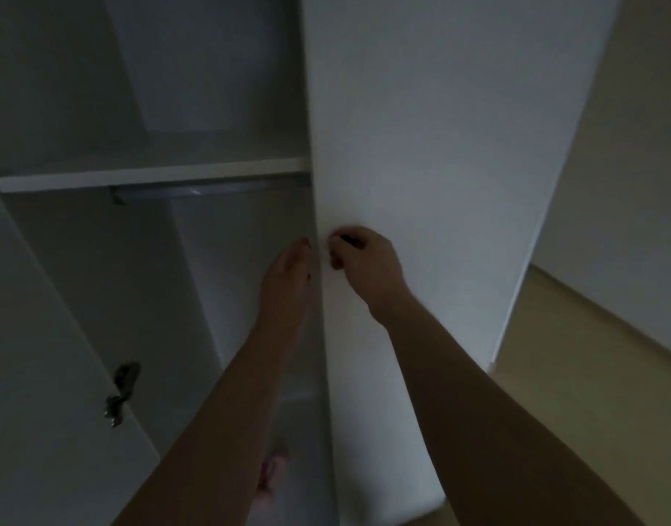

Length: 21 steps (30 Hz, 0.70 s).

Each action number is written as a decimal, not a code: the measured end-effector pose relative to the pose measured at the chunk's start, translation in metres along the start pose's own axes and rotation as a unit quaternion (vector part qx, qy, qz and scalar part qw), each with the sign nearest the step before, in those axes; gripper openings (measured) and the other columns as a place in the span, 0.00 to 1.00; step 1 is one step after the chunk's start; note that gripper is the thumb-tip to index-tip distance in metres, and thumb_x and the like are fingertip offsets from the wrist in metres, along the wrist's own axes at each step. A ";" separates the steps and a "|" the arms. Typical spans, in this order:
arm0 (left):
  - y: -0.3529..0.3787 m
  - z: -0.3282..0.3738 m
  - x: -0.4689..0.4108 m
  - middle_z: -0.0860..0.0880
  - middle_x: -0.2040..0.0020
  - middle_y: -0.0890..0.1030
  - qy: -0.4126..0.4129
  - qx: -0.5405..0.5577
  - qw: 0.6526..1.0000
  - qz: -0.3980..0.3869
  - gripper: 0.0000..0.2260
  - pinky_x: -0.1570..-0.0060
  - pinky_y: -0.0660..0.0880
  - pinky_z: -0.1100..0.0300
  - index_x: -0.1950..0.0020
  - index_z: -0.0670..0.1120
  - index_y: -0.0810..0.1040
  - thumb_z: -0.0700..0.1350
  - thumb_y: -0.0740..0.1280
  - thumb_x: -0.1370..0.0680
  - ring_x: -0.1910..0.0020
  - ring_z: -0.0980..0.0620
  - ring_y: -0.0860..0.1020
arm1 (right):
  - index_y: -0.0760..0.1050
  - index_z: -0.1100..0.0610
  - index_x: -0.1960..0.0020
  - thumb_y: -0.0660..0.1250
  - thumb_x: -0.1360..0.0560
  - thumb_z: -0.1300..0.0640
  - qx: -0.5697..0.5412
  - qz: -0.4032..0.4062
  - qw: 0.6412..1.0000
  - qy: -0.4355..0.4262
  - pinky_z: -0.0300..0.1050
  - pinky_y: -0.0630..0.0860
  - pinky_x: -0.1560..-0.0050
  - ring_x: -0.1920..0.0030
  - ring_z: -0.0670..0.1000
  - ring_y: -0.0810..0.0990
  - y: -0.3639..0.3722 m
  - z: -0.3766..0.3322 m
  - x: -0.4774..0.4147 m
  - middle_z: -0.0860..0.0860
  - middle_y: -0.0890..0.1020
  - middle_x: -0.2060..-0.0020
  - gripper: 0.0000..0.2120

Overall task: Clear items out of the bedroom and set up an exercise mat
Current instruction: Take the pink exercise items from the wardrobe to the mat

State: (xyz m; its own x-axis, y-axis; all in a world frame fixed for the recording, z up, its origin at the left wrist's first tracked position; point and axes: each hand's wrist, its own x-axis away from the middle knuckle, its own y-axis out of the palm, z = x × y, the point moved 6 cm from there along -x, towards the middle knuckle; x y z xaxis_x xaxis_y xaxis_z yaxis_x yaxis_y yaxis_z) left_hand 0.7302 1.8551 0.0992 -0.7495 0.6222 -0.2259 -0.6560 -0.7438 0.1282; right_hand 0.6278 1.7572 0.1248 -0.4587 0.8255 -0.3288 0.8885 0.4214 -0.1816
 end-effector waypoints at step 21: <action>0.068 0.024 0.131 0.49 0.51 0.87 -0.015 -0.010 0.908 -0.419 0.09 0.46 0.79 0.50 0.48 0.49 0.85 0.46 0.64 0.19 0.48 0.51 0.84 | 0.75 0.58 0.56 0.69 0.26 0.51 -0.120 0.117 0.985 0.038 0.49 0.73 0.57 0.60 0.55 0.72 -0.132 -0.017 0.159 0.56 0.72 0.63 0.10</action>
State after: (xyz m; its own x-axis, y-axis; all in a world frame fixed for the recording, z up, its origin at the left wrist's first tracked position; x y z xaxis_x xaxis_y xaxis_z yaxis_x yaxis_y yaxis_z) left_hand 0.5853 1.8924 0.1012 0.0090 0.9778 -0.2094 -0.9956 -0.0109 -0.0933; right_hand 0.4379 1.8393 0.1125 -0.2461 0.9326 -0.2639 0.9514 0.2844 0.1180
